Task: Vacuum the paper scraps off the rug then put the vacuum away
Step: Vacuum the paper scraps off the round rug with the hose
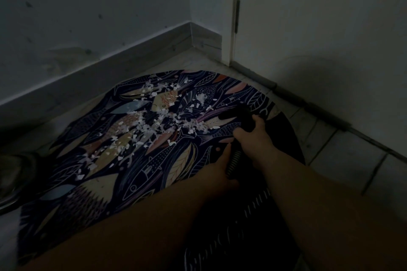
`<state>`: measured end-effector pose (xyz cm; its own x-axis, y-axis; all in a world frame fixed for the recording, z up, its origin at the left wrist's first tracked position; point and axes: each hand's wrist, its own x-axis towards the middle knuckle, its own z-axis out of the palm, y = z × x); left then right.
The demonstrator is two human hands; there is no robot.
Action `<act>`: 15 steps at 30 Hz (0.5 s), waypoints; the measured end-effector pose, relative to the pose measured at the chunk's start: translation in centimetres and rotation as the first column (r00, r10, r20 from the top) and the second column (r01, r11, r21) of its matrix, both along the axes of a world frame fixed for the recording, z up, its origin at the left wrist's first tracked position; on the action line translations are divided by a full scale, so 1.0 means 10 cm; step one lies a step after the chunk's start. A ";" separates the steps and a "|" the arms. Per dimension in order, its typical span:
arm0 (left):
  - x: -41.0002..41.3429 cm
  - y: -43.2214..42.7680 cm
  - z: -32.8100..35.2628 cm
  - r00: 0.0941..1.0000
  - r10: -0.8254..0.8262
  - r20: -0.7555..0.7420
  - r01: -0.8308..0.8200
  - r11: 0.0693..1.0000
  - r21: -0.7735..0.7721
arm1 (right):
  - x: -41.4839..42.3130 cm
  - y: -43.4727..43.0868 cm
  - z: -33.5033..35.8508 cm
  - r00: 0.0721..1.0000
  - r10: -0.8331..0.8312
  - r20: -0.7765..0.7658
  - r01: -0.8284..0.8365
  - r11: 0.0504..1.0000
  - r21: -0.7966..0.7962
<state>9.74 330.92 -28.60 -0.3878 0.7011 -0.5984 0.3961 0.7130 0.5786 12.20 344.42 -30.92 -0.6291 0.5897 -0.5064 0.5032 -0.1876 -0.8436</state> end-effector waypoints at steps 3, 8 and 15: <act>0.05 -0.01 -0.02 1.000 -0.005 0.021 0.005 1.000 -0.002 | 0.09 0.00 0.02 1.000 -0.015 0.013 0.015 1.000 0.025; 0.16 -0.10 -0.02 0.999 -0.017 0.048 0.017 1.000 0.009 | 0.25 -0.09 0.07 0.999 -0.030 0.027 0.029 0.999 0.030; 0.22 -0.42 -0.01 0.999 0.012 0.051 -0.014 0.999 0.031 | 0.25 -0.38 0.09 0.999 0.009 0.037 -0.010 1.000 0.018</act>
